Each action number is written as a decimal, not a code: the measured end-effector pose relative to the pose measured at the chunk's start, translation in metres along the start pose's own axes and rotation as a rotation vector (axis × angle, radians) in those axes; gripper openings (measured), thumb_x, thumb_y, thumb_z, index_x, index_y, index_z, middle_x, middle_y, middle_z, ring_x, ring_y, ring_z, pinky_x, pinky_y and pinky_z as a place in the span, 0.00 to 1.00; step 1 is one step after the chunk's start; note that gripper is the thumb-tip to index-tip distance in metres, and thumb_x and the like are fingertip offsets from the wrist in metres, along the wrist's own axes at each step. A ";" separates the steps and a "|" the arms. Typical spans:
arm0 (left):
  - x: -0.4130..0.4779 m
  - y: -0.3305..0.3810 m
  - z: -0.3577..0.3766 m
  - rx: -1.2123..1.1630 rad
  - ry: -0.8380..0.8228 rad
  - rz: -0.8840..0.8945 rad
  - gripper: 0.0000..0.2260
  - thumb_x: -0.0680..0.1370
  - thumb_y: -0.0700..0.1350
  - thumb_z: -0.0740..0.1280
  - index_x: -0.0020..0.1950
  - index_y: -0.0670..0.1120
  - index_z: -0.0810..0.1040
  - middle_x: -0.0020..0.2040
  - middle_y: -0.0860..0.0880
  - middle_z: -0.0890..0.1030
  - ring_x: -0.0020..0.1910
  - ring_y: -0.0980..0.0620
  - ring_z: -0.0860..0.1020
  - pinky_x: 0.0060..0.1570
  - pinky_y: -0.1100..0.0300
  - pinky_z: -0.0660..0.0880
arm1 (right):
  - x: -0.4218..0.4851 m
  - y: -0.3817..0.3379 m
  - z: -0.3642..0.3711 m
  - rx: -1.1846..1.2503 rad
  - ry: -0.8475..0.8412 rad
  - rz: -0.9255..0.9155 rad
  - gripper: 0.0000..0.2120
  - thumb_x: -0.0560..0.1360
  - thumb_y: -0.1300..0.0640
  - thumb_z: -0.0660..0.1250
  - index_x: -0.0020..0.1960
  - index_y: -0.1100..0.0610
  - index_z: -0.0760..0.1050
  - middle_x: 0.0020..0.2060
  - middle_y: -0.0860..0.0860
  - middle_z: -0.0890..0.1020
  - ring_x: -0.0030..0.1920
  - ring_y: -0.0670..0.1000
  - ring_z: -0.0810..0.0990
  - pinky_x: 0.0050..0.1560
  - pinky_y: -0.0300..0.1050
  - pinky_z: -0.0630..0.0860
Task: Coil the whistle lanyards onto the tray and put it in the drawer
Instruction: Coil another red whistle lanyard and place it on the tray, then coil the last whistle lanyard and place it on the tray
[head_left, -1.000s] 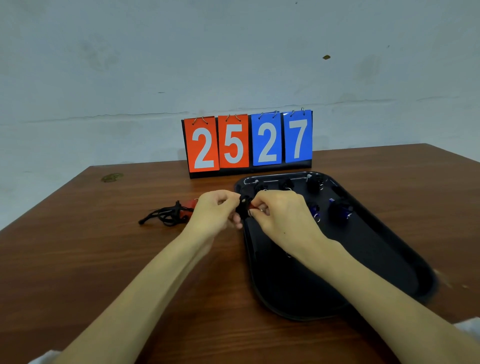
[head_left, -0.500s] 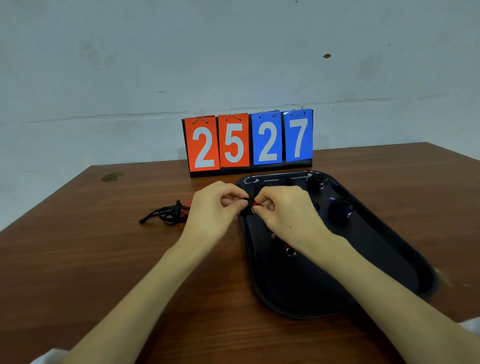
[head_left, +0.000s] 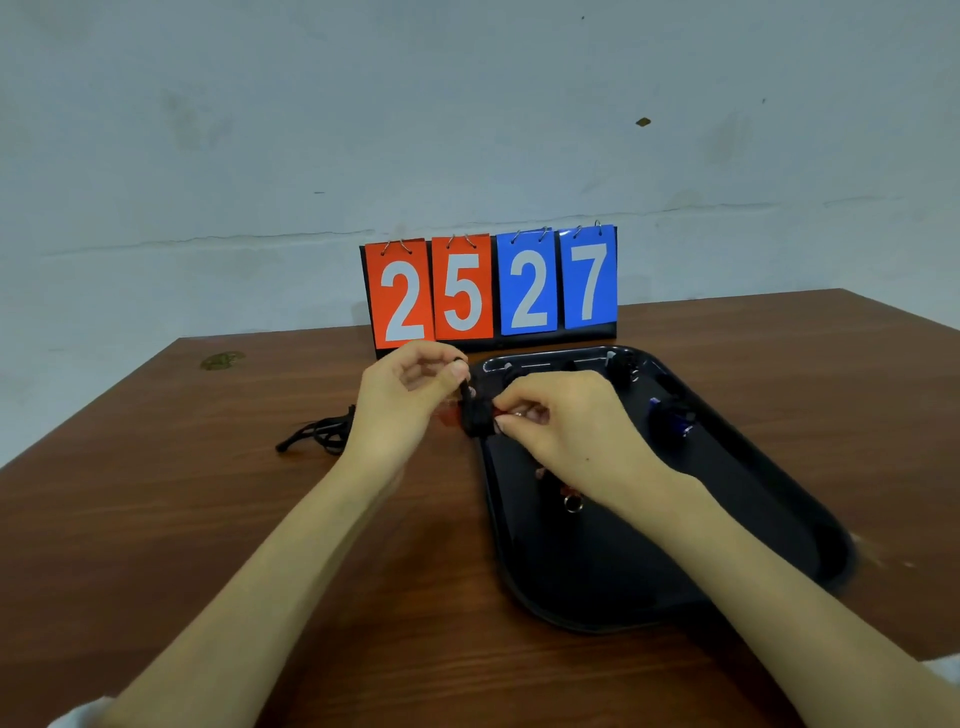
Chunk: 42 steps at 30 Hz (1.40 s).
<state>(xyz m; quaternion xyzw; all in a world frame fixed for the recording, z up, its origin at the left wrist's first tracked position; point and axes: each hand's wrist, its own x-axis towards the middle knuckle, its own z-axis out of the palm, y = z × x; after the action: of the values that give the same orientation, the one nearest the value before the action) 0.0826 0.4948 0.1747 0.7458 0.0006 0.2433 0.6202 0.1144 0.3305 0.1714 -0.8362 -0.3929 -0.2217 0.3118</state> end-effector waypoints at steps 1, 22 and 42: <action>0.000 0.003 0.002 -0.063 -0.037 -0.038 0.07 0.77 0.42 0.65 0.54 0.48 0.79 0.47 0.47 0.83 0.47 0.50 0.82 0.47 0.58 0.78 | -0.003 0.001 -0.005 0.033 0.031 0.068 0.06 0.70 0.59 0.72 0.47 0.56 0.83 0.38 0.47 0.83 0.37 0.42 0.78 0.44 0.36 0.76; -0.011 0.000 0.104 0.864 -0.558 0.344 0.06 0.73 0.43 0.71 0.48 0.52 0.81 0.44 0.56 0.79 0.48 0.56 0.70 0.55 0.56 0.68 | -0.102 0.027 -0.053 -0.162 0.021 0.590 0.10 0.73 0.46 0.67 0.51 0.47 0.82 0.44 0.44 0.84 0.45 0.43 0.81 0.44 0.37 0.76; 0.028 -0.046 -0.059 1.014 0.215 -0.007 0.11 0.78 0.48 0.64 0.60 0.51 0.77 0.62 0.47 0.74 0.63 0.48 0.69 0.64 0.49 0.65 | 0.025 -0.023 0.011 -0.077 -0.120 0.374 0.15 0.76 0.49 0.61 0.37 0.56 0.79 0.32 0.50 0.81 0.34 0.47 0.79 0.35 0.39 0.74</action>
<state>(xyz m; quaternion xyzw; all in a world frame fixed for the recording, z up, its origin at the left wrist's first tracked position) 0.1000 0.5685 0.1487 0.9234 0.1847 0.2857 0.1780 0.1123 0.3621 0.1870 -0.9177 -0.2399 -0.1244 0.2912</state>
